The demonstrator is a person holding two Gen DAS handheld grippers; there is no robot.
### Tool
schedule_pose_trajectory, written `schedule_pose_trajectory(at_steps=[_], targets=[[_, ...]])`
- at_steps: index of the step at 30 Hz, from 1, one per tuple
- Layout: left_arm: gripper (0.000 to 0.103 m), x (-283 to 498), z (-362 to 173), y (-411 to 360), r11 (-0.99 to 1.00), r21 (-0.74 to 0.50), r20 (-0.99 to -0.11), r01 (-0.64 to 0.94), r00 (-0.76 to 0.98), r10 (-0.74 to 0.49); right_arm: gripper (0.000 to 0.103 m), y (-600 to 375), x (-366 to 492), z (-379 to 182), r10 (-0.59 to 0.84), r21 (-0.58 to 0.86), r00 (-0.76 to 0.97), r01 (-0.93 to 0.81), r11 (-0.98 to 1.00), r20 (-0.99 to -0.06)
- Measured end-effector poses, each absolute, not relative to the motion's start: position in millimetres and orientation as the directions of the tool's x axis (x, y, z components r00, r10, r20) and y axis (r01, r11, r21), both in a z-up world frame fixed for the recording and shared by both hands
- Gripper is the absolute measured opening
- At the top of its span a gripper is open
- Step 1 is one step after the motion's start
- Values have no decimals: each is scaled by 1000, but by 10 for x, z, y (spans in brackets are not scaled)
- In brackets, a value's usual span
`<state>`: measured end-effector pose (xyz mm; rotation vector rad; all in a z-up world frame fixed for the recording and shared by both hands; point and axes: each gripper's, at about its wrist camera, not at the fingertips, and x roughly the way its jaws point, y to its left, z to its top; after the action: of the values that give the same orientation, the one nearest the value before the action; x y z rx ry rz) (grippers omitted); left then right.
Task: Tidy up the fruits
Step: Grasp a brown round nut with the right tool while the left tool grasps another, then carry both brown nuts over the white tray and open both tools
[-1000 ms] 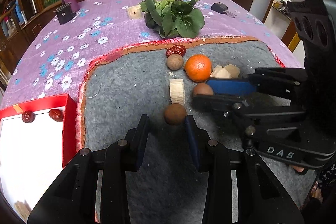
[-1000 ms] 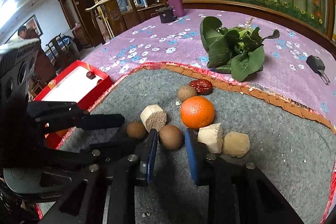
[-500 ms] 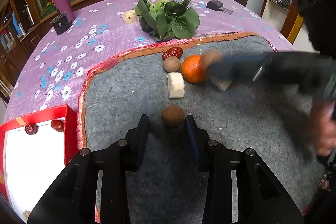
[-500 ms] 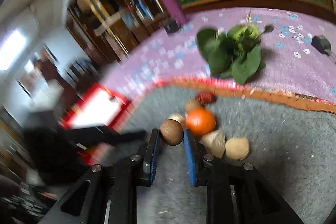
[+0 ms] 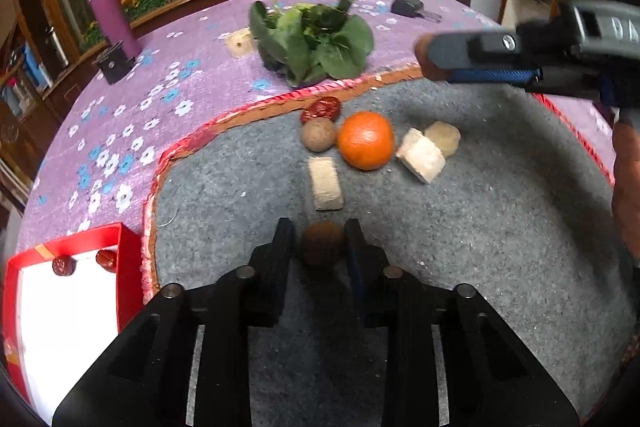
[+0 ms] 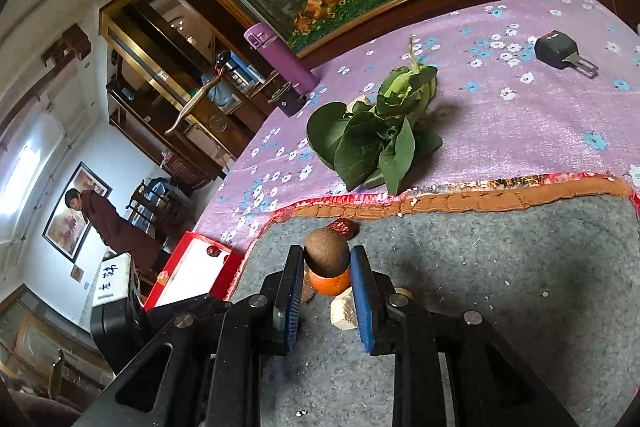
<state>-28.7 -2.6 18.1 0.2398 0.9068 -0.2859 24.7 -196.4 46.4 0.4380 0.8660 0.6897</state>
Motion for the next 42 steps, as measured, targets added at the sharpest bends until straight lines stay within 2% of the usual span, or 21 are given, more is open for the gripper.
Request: schedule_pose_trajectory(at_steps=[2, 17, 21, 25, 33, 42], targets=[[21, -291, 216, 22, 943, 57, -793, 329, 588, -157, 23, -1977, 253, 450, 704, 607, 457, -365, 706, -544], [21, -876, 584, 413, 974, -47, -718, 220, 671, -186, 23, -1785, 163, 352, 697, 569, 441, -403, 717, -566], [21, -1144, 739, 595, 983, -34, -689, 183, 708, -156, 23, -1605, 68, 360, 713, 570, 412, -429, 701, -567], [21, -1381, 865, 984, 997, -11, -671, 77, 739, -64, 23, -1235, -54, 430, 727, 550, 366, -482, 682, -581], [21, -1614, 736, 1767, 992, -15, -688, -127, 721, 82, 22, -191, -308, 540, 765, 512, 257, -613, 602, -591], [21, -1623, 550, 2055, 985, -5, -705, -172, 699, 118, 22, 645, -490, 412, 725, 429, 217, -683, 591, -654]])
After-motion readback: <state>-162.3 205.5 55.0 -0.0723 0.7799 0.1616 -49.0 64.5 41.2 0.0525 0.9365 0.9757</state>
